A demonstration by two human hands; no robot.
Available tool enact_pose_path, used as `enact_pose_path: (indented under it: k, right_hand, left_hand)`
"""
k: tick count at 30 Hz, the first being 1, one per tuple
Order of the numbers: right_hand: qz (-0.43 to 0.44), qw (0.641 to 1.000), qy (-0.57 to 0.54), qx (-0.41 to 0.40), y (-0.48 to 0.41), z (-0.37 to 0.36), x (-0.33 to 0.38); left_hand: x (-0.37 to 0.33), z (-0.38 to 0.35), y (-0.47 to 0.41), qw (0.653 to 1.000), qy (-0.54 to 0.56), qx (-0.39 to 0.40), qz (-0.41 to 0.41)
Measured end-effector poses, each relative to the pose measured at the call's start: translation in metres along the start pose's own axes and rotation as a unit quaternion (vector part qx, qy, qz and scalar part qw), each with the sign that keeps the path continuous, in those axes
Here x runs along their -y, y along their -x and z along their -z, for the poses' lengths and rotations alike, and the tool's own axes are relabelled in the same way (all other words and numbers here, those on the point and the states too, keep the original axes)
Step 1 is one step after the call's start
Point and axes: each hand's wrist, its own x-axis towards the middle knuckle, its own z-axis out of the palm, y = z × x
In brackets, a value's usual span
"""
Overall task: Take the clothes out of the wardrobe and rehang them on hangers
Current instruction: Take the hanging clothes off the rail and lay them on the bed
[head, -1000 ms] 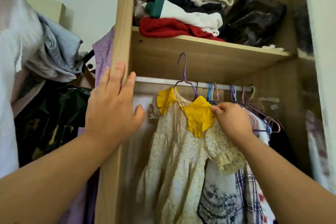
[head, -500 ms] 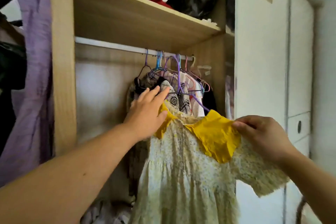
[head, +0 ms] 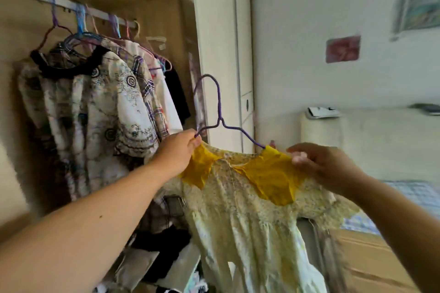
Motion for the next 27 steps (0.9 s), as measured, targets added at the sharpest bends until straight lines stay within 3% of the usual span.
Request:
enact_pose_path:
  k: [3, 6, 14, 18, 27]
  right_hand:
    - [-0.029, 0.993, 0.112, 0.029, 0.051, -0.011, 0.005]
    - [-0.115, 0.974, 0.193, 0.038, 0.107, -0.019, 0.01]
    - [-0.358, 0.932, 0.051, 0.036, 0.283, -0.014, 0.001]
    - [-0.456, 0.89, 0.018, 0.02, 0.38, 0.0, -0.014]
    - [-0.639, 0.765, -0.042, -0.075, 0.588, 0.041, -0.036]
  left_hand:
    - [-0.015, -0.015, 0.029, 0.998, 0.028, 0.025, -0.047]
    - [-0.027, -0.034, 0.059, 0.991, 0.069, 0.072, -0.091]
    - [-0.103, -0.096, 0.143, 0.946, 0.126, 0.203, -0.221]
    - [-0.167, -0.137, 0.199, 0.911, 0.155, 0.264, -0.276]
    - [-0.326, -0.222, 0.338, 0.796, 0.172, 0.44, -0.378]
